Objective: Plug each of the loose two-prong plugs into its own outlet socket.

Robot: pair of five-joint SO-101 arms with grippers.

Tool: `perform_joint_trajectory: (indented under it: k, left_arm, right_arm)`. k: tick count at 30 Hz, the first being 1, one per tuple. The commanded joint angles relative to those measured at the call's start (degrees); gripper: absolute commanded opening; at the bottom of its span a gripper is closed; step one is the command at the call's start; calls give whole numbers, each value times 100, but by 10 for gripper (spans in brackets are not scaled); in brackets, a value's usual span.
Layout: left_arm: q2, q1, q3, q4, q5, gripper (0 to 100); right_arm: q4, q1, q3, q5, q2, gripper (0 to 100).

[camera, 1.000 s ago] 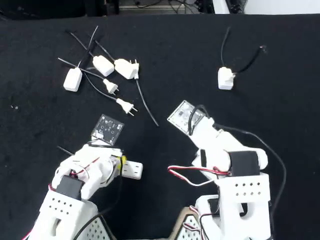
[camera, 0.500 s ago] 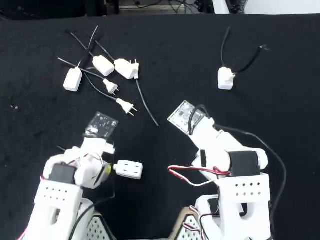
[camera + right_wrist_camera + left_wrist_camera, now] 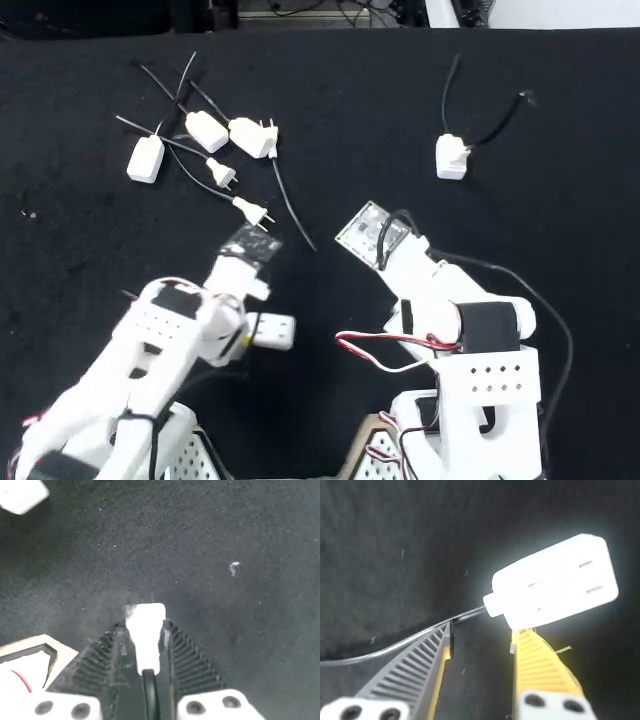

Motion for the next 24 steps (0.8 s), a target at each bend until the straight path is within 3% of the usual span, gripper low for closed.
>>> perform_joint_trajectory:
  k: [1,12,21,24]
  left_arm:
    - [475,558,-620,-484,527,204]
    - [1169,989,-1323,-967,1134,205]
    - [229,892,-1332,563,791,202]
    - [-413,444,-1279,958,712,202]
  right_arm:
    - [26,88,-31,-79,-48,10]
    - [0,88,-48,-88,57,10]
    - [-70,44,-998,88,1349,10]
    - [-79,9,-1332,448,1851,10]
